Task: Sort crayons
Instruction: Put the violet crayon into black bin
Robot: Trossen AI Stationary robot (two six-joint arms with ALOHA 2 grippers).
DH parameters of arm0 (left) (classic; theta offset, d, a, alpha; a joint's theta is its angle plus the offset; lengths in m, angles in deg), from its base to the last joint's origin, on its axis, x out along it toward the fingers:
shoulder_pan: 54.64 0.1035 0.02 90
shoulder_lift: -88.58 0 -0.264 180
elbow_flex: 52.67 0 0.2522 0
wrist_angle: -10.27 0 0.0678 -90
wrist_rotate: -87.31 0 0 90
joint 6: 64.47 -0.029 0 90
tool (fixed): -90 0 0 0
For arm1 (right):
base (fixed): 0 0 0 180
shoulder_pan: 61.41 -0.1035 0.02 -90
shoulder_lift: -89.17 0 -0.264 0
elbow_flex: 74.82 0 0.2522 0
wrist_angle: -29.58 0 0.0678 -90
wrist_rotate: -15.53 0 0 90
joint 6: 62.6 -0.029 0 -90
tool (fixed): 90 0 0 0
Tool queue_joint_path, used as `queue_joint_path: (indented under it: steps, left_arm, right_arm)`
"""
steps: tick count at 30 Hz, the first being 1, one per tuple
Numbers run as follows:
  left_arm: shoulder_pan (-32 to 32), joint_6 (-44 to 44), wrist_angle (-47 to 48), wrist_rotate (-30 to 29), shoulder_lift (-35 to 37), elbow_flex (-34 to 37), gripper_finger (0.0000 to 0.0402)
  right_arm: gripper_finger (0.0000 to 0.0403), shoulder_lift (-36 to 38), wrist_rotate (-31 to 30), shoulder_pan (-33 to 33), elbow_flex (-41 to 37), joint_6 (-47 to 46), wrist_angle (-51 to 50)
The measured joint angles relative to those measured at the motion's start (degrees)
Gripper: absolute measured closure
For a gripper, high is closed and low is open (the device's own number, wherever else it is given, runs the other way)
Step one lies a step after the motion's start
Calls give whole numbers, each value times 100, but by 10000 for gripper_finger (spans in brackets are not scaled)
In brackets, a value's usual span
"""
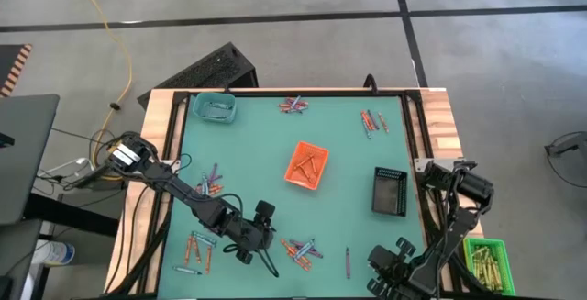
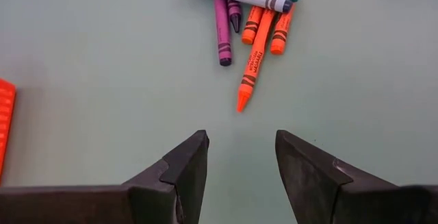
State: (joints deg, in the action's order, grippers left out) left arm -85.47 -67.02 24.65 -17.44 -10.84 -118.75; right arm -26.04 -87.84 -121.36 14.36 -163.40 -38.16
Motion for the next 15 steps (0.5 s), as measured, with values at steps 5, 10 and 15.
queue_joint_path:
  steps: [5, 10, 15]
  left_arm:
    - [-7, -14, 10, 4, 0, -1, 239]
    - [-11, -8, 75, 74, 2, -2, 239]
    - [-37, 11, 142, 77, 1, -2, 239]
  right_arm:
    - [351, -25, -119, 8, -6, -168, 280]
    - [351, -23, -12, 55, -42, -139, 273]
    - [351, -17, -6, 61, 39, 293, 143]
